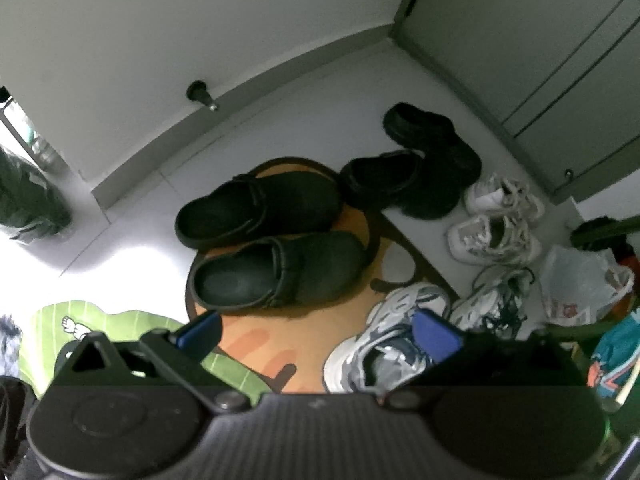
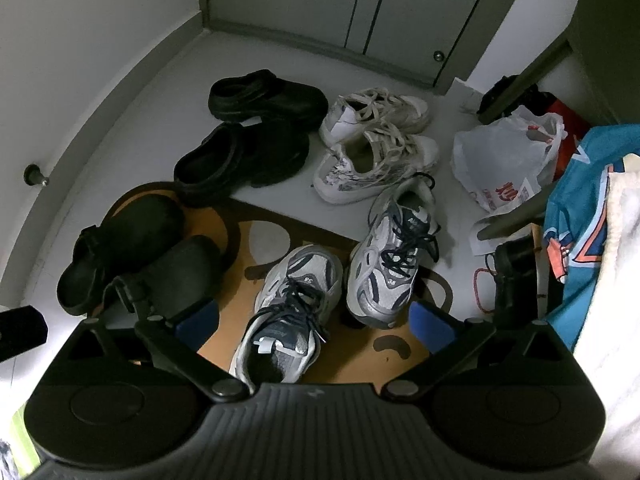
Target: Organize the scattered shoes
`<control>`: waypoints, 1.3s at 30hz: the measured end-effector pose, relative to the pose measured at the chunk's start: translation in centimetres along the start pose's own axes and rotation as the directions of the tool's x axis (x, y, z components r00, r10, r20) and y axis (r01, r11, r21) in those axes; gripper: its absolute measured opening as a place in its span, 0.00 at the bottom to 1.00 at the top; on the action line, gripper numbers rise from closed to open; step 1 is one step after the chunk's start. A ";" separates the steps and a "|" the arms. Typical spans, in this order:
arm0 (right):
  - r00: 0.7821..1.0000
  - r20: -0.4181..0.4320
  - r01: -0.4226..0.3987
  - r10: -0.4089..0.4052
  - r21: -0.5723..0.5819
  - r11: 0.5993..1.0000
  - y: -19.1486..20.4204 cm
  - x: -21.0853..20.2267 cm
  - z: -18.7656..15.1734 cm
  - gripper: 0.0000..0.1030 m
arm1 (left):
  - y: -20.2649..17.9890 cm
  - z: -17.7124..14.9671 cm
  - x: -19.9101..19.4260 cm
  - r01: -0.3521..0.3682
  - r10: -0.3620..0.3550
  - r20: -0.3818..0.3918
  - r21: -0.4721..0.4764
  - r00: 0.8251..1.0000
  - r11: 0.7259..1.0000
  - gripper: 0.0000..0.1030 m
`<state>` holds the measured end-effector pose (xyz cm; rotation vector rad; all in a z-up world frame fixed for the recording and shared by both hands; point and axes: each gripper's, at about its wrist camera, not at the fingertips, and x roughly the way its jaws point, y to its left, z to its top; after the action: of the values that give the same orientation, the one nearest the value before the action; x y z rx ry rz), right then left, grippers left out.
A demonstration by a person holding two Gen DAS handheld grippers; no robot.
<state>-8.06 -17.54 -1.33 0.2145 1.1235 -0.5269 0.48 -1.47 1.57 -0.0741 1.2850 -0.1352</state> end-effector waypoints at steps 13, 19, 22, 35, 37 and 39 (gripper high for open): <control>1.000 0.003 0.004 -0.004 -0.009 1.000 0.5 -0.1 -0.2 1.00 | 0.3 0.0 0.2 0.019 -0.019 0.008 0.009 1.000 1.000 0.99; 1.000 -0.005 0.000 0.000 -0.017 1.000 0.7 0.1 -0.2 1.00 | 0.6 0.1 0.2 0.028 -0.028 0.015 -0.004 1.000 1.000 0.99; 1.000 -0.006 -0.004 0.003 -0.018 1.000 0.9 0.1 -0.1 1.00 | 0.6 0.1 0.2 0.021 -0.021 0.018 -0.006 1.000 1.000 0.99; 1.000 -0.014 -0.005 0.004 -0.018 1.000 0.7 0.2 -0.3 1.00 | 2.2 0.6 -0.4 0.027 -0.021 0.069 -0.077 0.997 0.997 0.99; 1.000 -0.015 -0.004 0.004 -0.018 1.000 0.7 0.2 -0.3 1.00 | 2.2 0.5 -0.5 0.029 -0.023 0.073 -0.074 0.997 0.997 0.99; 1.000 -0.015 -0.004 0.003 -0.017 1.000 0.7 0.2 -0.2 1.00 | 2.3 0.5 -0.3 0.020 -0.015 0.064 -0.076 0.998 0.997 0.99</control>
<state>-7.81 -16.85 -1.63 0.2054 1.1414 -0.5130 1.02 0.81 1.74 -0.1544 1.2260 -0.0982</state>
